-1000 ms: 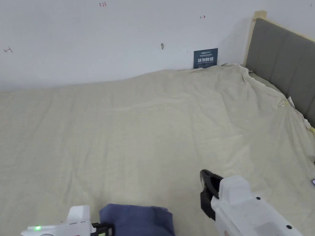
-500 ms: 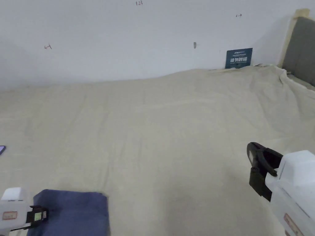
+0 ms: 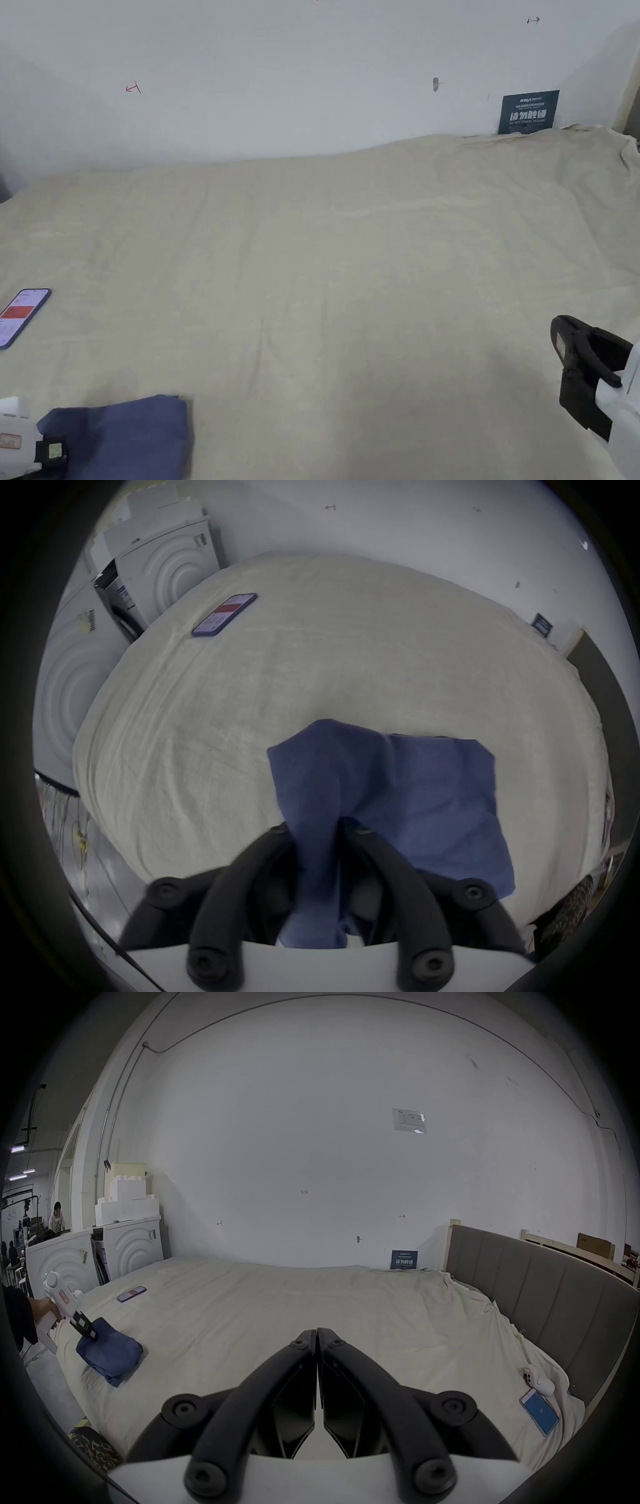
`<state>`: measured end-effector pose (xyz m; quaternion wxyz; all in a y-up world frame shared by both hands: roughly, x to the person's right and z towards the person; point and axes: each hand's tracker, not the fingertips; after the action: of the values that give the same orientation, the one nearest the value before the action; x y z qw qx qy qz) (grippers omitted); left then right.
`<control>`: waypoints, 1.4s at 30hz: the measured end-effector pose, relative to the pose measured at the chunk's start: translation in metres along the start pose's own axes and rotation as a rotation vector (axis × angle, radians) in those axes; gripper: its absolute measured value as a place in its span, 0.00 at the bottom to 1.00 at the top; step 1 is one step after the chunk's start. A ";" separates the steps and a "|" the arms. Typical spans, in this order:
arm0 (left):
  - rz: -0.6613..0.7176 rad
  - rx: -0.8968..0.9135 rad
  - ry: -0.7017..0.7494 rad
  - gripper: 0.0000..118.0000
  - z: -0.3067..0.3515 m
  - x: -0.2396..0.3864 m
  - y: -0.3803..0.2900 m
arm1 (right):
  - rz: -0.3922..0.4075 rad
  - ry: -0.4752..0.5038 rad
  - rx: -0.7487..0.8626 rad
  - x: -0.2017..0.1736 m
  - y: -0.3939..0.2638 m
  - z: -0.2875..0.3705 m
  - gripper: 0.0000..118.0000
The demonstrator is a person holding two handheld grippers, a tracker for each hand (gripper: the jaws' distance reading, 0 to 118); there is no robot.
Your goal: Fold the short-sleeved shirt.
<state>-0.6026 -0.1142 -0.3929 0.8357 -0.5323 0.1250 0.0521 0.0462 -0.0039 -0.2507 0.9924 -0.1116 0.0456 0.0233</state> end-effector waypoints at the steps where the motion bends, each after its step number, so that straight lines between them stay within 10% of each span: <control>1: 0.003 -0.004 0.035 0.35 -0.001 0.002 0.000 | -0.001 0.001 0.000 0.000 0.001 0.000 0.00; 5: 0.002 0.076 0.065 1.00 0.022 0.016 -0.013 | -0.013 0.006 0.004 0.007 0.007 0.002 0.00; 21: -0.069 0.971 -0.168 1.00 0.243 0.141 -0.059 | 0.040 -0.038 0.120 0.036 0.060 0.032 0.00; 30: -0.081 1.118 -0.246 1.00 0.270 0.231 -0.076 | 0.039 -0.064 0.171 0.046 0.071 0.042 0.00; 39: -0.134 1.200 -0.250 0.47 0.255 0.289 -0.108 | 0.048 -0.114 0.187 0.055 0.066 0.046 0.00; 42: -0.164 1.237 -0.267 0.15 0.252 0.298 -0.117 | 0.044 -0.129 0.194 0.059 0.063 0.047 0.00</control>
<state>-0.2511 0.0496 -0.2673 0.9982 0.0518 -0.0142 -0.0280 0.1055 0.0700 -0.2240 0.9987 -0.0123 -0.0138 0.0475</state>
